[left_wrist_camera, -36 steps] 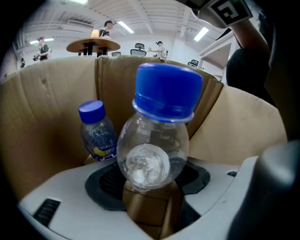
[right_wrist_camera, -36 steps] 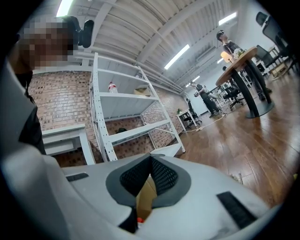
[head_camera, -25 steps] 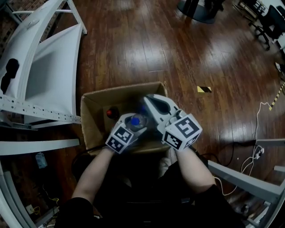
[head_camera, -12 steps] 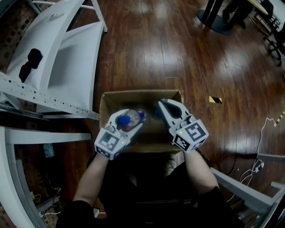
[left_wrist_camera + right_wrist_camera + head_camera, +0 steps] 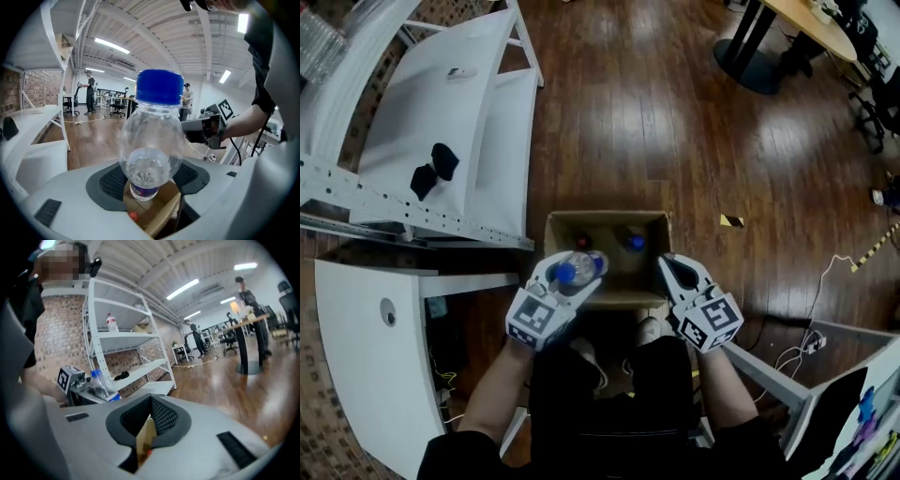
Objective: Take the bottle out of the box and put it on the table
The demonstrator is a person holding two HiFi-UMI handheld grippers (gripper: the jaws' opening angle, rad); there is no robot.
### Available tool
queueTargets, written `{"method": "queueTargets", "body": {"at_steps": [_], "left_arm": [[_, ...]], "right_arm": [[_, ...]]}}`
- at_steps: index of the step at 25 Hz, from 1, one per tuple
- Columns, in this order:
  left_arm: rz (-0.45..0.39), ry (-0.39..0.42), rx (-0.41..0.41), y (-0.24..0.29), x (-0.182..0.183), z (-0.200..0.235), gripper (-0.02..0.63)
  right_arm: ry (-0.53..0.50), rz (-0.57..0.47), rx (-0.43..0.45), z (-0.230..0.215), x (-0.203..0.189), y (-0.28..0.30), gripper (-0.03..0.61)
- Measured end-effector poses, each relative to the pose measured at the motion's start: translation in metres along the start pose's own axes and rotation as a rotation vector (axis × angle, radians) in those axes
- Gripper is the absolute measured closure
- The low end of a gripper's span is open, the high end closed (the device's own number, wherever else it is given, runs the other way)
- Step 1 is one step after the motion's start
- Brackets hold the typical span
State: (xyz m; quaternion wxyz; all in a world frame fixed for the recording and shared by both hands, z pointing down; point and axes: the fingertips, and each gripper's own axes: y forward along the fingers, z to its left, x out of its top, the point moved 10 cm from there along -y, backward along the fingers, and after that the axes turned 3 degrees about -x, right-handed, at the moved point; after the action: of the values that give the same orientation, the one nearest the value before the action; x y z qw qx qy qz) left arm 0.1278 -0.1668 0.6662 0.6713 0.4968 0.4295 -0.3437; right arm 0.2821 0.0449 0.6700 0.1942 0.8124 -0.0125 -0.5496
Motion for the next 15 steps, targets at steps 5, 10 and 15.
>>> {"method": "queueTargets", "body": {"at_steps": [5, 10, 15], "left_arm": [[-0.01, -0.026, 0.05, -0.058, 0.089, -0.02, 0.33], [-0.008, -0.055, 0.083, -0.107, 0.165, -0.043, 0.33], [-0.056, -0.076, 0.156, -0.151, 0.229, -0.082, 0.328]], "right_arm": [[-0.091, 0.042, -0.028, 0.046, 0.072, -0.053, 0.574], [-0.083, 0.048, -0.039, 0.075, 0.14, -0.102, 0.574], [-0.098, 0.024, -0.003, 0.099, 0.199, -0.143, 0.574]]}}
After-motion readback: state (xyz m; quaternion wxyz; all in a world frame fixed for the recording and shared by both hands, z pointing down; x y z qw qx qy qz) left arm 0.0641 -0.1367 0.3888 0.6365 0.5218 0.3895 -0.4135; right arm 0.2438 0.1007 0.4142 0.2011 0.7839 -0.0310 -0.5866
